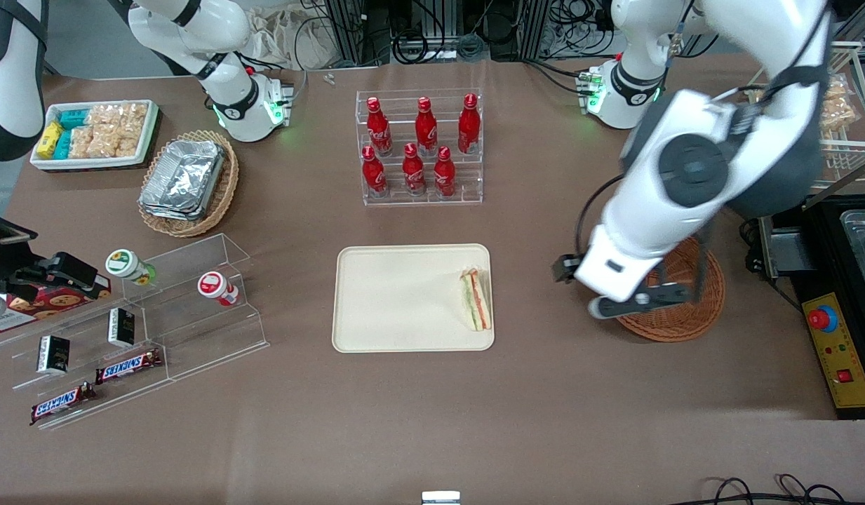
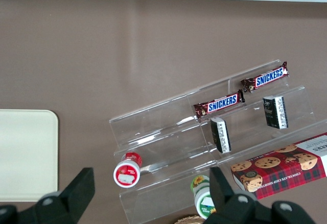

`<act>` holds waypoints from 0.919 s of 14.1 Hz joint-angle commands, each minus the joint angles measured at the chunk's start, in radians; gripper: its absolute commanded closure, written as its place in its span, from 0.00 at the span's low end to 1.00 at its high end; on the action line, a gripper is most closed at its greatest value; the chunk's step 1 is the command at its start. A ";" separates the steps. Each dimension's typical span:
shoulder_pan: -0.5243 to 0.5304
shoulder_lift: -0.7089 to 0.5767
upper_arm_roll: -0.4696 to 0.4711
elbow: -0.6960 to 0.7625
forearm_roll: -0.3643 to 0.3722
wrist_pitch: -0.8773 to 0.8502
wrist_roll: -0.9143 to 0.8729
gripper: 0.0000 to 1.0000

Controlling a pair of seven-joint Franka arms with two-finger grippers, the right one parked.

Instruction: Place sandwich from basket to tray

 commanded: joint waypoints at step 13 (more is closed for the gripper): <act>-0.023 -0.234 0.366 -0.301 -0.044 0.009 0.629 0.00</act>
